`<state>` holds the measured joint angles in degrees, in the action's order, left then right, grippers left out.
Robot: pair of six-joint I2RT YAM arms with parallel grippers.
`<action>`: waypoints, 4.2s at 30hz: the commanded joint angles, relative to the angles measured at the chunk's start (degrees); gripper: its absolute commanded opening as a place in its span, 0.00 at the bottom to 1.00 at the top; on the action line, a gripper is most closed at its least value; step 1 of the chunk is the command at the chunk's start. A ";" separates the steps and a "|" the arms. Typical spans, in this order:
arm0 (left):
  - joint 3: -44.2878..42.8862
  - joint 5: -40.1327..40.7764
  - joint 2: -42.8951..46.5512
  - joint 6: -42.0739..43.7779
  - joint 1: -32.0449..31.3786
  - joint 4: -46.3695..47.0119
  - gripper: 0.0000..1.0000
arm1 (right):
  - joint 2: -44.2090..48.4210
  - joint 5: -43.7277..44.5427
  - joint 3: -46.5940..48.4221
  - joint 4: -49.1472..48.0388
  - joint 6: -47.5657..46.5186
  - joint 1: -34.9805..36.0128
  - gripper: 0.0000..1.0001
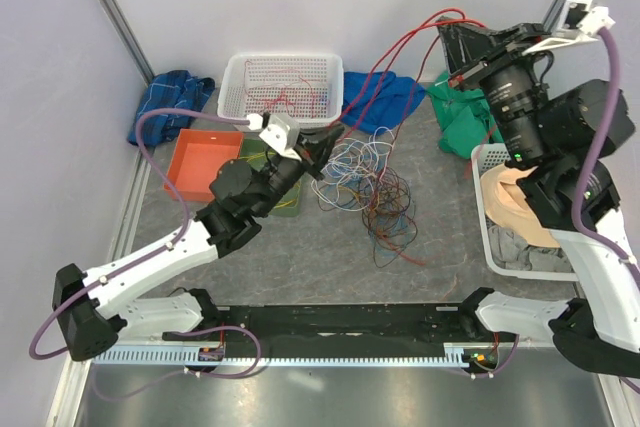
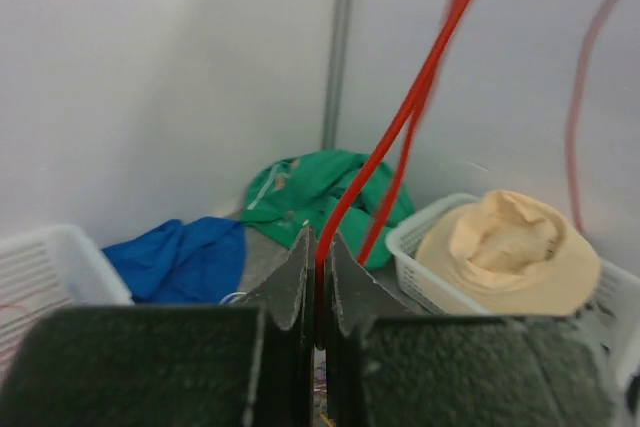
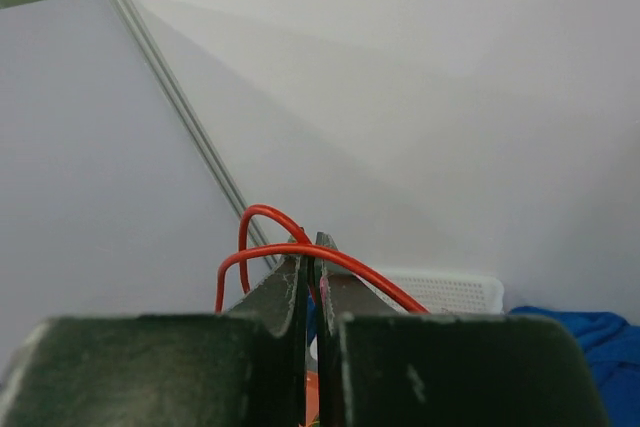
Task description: Untangle the cables
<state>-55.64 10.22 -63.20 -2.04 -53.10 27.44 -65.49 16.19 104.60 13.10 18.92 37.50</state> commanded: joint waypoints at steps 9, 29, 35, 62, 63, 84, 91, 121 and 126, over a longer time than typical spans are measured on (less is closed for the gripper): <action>9.40 -15.76 -6.23 -4.02 0.28 23.17 0.69 | -1.22 -2.56 0.35 -0.89 4.02 -0.05 0.00; 2.11 -6.62 -26.88 -0.77 0.28 36.08 0.84 | 3.18 -12.05 -3.34 0.78 13.60 -0.05 0.00; -0.17 -5.39 -27.77 1.07 0.28 37.34 0.35 | 5.28 -10.56 -6.33 0.78 12.64 -0.06 0.00; -41.64 0.79 -15.37 -7.96 5.55 -8.00 0.02 | 23.48 -4.13 -39.19 1.06 9.91 -0.05 0.00; -45.23 -0.80 -15.98 -11.20 5.55 -10.37 0.02 | 23.22 -5.01 -39.90 -0.34 10.00 -0.05 0.00; -69.17 -21.91 -26.71 -31.53 2.83 -31.04 0.02 | 12.32 -14.07 -48.70 -17.23 4.72 -0.05 0.00; -68.12 -20.24 -26.36 -28.63 2.65 -31.84 0.02 | 14.78 -16.01 -53.26 -20.39 6.83 -0.05 0.00; -41.68 9.73 -16.78 -3.68 10.98 -15.95 0.02 | -16.57 -14.43 -28.41 -26.37 5.87 -0.76 0.00; -35.61 7.64 -18.97 -0.25 17.58 -1.62 0.02 | -24.40 -15.03 -19.53 -30.94 4.99 -3.47 0.00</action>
<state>-94.17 16.47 -81.56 -8.75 -39.88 9.15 -86.06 0.91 78.17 -12.84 25.78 36.36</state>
